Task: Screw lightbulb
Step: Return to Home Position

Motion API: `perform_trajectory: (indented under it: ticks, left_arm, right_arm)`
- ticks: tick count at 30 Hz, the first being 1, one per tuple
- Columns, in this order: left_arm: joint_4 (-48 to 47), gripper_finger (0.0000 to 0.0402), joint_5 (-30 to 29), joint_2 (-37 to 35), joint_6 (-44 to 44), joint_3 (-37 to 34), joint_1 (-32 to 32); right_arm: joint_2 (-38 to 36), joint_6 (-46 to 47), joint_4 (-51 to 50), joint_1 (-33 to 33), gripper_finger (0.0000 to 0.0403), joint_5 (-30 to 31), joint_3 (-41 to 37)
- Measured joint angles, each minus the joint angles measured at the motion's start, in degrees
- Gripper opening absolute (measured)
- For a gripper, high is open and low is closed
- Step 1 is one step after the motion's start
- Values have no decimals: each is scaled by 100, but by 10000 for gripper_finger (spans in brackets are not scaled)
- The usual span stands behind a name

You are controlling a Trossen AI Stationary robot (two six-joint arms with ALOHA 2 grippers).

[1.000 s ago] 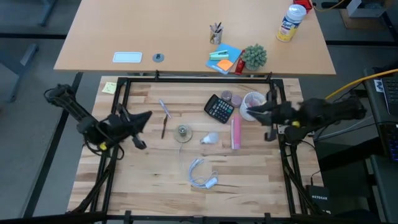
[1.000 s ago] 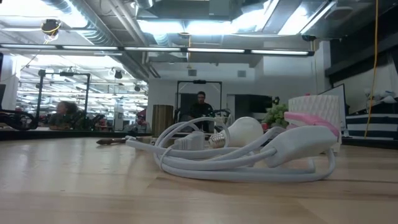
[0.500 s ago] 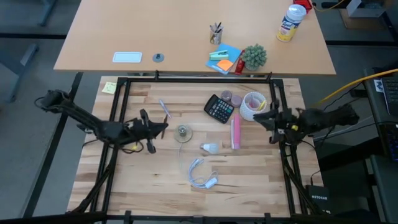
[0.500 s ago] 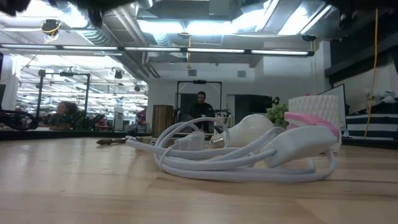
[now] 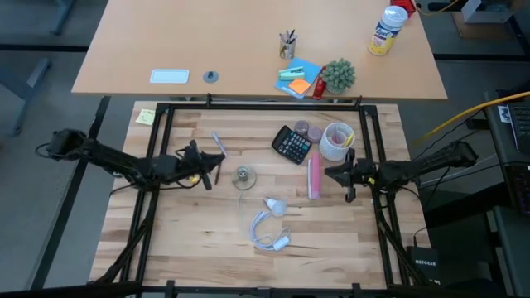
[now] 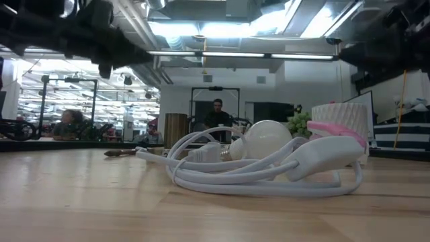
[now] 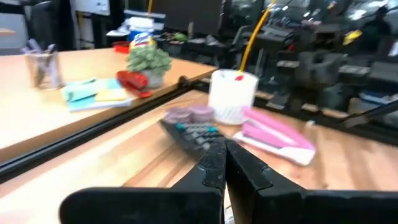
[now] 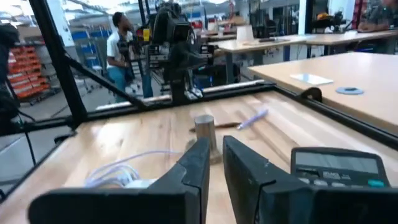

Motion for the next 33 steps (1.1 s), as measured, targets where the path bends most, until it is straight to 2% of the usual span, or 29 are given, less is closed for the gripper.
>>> perform_trajectory:
  ticks: [11,16,27,33]
  left_arm:
    - [-369,0,2,7,-121,-581,272]
    - [-1209,0,0,7,-446,-651,260]
    - [-3098,0,0,-32,-450,-660,260]
    - [-3550,0,-4,-375,-450,-837,259]
  right_arm:
    - [2,-68,-692,0,51,66,-7]
    - [7,-72,-1042,0,51,49,-11]
    - [4,-75,-1075,0,51,47,-16]
    - [-118,-78,-1092,0,51,46,-22]
